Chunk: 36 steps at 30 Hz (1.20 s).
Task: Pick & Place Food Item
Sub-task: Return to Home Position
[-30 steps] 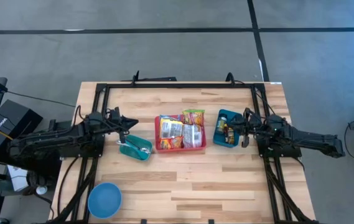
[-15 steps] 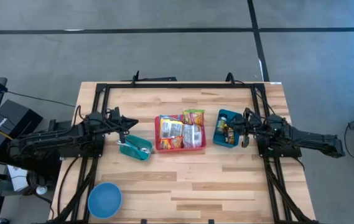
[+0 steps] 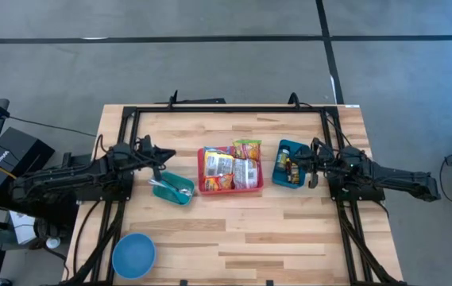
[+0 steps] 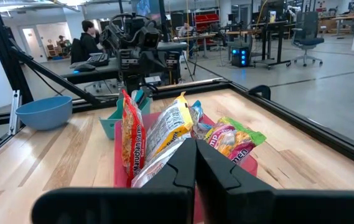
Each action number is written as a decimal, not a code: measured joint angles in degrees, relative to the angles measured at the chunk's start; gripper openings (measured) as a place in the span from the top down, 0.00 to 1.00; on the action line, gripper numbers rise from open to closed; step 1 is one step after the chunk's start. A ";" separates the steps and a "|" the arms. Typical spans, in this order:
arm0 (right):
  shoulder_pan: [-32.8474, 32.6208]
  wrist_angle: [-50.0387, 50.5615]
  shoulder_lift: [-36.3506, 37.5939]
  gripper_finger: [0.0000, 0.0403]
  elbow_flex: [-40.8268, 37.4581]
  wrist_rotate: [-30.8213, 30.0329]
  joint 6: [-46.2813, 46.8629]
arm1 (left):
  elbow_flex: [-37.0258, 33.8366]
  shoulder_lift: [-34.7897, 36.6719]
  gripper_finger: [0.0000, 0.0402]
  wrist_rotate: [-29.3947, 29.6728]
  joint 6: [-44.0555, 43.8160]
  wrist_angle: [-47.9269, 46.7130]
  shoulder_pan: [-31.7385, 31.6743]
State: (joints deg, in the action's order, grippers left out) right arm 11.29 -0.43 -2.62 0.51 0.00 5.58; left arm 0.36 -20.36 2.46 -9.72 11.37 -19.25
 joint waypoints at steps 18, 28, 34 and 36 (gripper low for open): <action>0.01 0.01 -0.01 1.00 0.00 0.00 0.00 | 0.01 0.00 0.97 -1.85 0.00 0.27 0.02; 0.02 0.00 0.01 1.00 0.00 0.00 0.00 | 0.00 0.00 0.97 -1.85 0.00 0.27 0.02; 0.00 0.02 0.01 1.00 0.00 -0.01 0.00 | 0.02 0.00 0.97 -1.85 0.02 0.27 0.02; 0.02 0.01 -0.02 1.00 0.00 0.00 0.00 | 0.02 0.00 0.97 -1.85 0.00 0.27 0.02</action>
State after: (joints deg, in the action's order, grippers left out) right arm 11.31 -0.42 -2.63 0.51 0.00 5.58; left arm 0.38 -20.36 0.60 -9.72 11.64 -19.22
